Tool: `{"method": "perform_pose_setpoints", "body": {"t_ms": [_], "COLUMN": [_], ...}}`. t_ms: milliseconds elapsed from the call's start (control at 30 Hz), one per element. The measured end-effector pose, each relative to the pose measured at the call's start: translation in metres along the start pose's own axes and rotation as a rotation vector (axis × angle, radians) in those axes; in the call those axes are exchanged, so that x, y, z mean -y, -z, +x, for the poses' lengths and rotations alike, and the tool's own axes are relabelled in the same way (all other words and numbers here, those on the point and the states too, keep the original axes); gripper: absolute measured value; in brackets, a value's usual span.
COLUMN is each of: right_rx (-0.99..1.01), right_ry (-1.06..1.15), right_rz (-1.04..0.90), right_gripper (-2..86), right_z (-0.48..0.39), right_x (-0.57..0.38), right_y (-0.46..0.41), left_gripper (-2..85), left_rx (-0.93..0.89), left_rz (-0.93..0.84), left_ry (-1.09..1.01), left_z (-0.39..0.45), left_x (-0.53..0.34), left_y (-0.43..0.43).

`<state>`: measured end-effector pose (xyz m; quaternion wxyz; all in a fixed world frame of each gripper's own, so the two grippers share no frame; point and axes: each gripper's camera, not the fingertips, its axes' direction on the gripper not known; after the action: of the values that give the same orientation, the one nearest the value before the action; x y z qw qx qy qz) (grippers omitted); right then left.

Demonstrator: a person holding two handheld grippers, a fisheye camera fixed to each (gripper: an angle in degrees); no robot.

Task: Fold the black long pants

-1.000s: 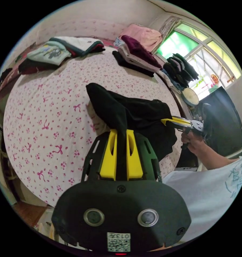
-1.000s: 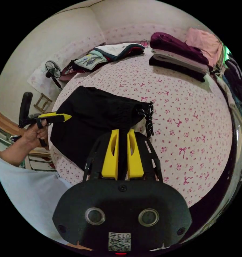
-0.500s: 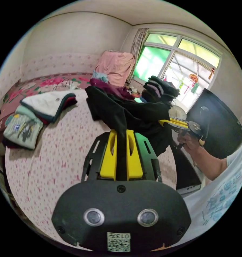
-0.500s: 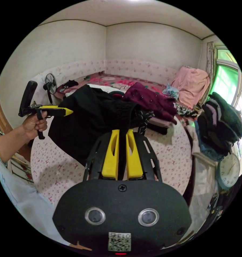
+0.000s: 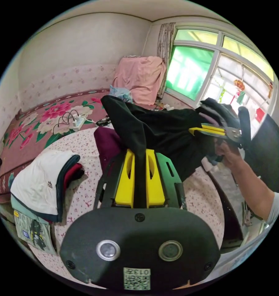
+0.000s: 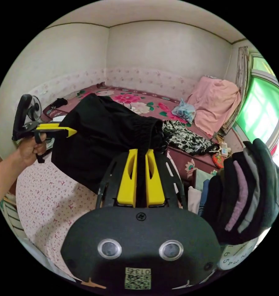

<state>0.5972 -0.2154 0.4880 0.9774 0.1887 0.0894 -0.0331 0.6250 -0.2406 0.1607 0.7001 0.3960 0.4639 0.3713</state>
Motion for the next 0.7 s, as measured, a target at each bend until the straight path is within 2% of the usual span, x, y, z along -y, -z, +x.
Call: {"method": "perform_pose_setpoints", "body": {"t_ms": [100, 200, 300, 367, 533, 600, 633, 667, 700], "right_rx": [0.014, 0.05, 0.113, 0.113, 0.138, 0.131, 0.111, 0.062, 0.048], "right_ry": [-0.045, -0.066, -0.104, -0.126, 0.061, 0.154, 0.173, 0.18, 0.186], "right_rz": [-0.092, -0.173, -0.099, -0.025, 0.117, 0.105, 0.082, 0.013, -0.058], "right_gripper": [6.7, 9.3, 11.2, 10.2, 7.2, 4.4, 4.0, 3.3, 2.7], "right_z": [0.022, 0.037, 0.06, 0.075, 0.052, 0.029, 0.024, 0.019, 0.018], "right_x": [0.017, 0.019, 0.018, 0.012, 0.006, 0.01, 0.012, 0.014, 0.014], "right_y": [-0.048, -0.082, -0.065, -0.042, -0.004, -0.011, -0.016, -0.032, -0.049], "left_gripper": [6.9, 7.8, 7.5, 5.5, 1.1, 0.4, 0.2, 0.0, -0.1], "left_rx": [0.04, -0.003, -0.026, 0.059, 0.213, 0.268, 0.337, 0.412, 0.424], "left_rz": [-0.105, -0.061, -0.026, 0.021, 0.133, 0.074, -0.014, -0.115, -0.129], "left_ry": [0.056, 0.118, 0.14, 0.1, -0.111, -0.184, -0.192, -0.182, -0.182], "left_z": [-0.008, -0.011, -0.01, -0.003, 0.057, 0.081, 0.089, 0.091, 0.09], "left_x": [0.021, 0.029, 0.036, 0.044, 0.092, 0.115, 0.128, 0.136, 0.138], "left_y": [-0.044, -0.052, -0.037, -0.015, -0.01, -0.035, -0.059, -0.083, -0.091]}}
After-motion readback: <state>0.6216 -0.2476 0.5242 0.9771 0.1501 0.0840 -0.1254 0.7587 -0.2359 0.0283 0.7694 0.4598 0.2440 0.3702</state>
